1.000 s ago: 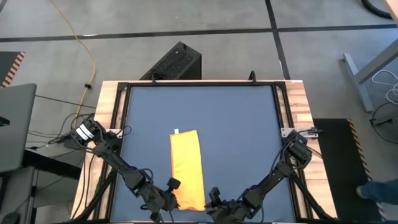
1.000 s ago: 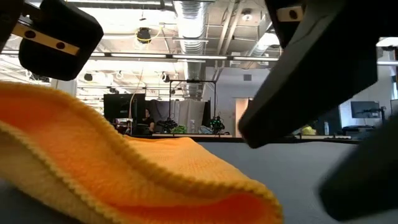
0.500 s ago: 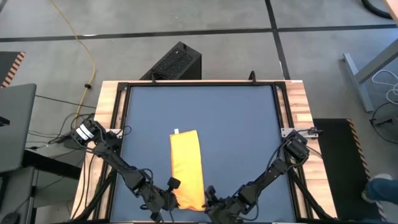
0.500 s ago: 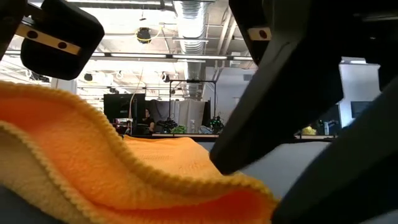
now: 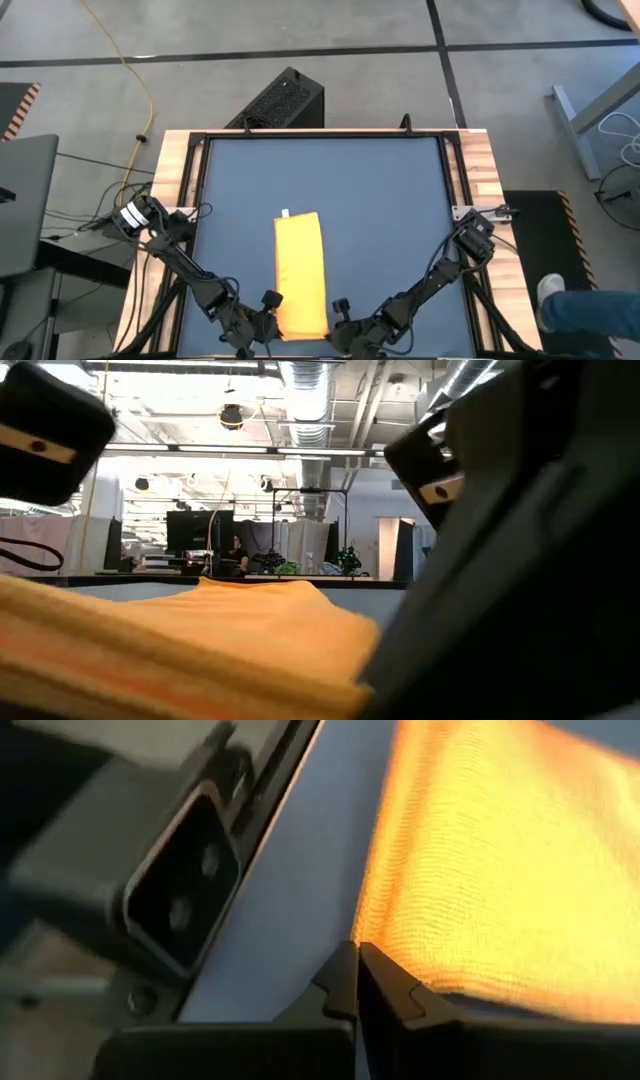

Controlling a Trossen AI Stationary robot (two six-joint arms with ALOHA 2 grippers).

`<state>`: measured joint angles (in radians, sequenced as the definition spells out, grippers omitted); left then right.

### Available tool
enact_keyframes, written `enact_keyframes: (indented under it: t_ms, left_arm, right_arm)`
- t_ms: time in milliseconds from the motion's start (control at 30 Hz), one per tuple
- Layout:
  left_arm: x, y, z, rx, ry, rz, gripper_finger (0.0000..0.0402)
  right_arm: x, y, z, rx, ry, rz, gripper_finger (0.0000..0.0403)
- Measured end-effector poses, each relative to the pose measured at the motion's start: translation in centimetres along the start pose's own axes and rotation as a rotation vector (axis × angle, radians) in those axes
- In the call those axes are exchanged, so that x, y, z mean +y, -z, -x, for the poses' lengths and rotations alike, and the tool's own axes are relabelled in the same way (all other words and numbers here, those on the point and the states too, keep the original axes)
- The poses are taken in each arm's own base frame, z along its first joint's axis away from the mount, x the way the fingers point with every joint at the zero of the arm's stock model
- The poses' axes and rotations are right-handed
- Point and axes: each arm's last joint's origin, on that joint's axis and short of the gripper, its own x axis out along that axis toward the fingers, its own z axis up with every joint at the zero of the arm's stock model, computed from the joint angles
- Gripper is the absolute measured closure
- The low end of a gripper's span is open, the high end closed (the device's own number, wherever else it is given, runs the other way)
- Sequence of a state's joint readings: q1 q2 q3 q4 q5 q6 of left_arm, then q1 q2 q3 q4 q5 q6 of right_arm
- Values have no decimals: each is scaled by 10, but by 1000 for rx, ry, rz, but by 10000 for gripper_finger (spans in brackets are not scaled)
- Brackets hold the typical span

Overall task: Roll towel into tight, uniform cylinder
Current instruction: Roll the orange towel

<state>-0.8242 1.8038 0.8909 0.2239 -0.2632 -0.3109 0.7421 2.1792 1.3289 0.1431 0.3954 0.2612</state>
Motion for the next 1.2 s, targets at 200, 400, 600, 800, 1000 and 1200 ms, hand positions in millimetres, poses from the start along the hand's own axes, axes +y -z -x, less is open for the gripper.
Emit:
enact_keyframes:
  t_ms: [200, 400, 600, 800, 1000, 1200]
  left_arm:
    - [-7, 2, 2, -27, -23, 52, 401]
    - [-15, 5, 5, -29, -23, 112, 401]
    - [-21, 7, 7, -30, -17, 123, 401]
    - [-21, 7, 7, -30, -19, 122, 401]
    - [-21, 9, 7, -17, -29, 116, 401]
    - [-22, 10, 8, -17, -44, 109, 401]
  right_arm:
    - [-7, -4, -3, -23, 2, -192, 389]
    - [-10, -6, -4, -30, 3, -330, 389]
    - [-11, -14, -6, -60, -114, -438, 389]
    - [-18, -19, -9, -56, -173, -597, 389]
    - [-35, -19, -15, -26, -145, -682, 389]
    - [-48, -20, -19, 17, -179, -687, 386]
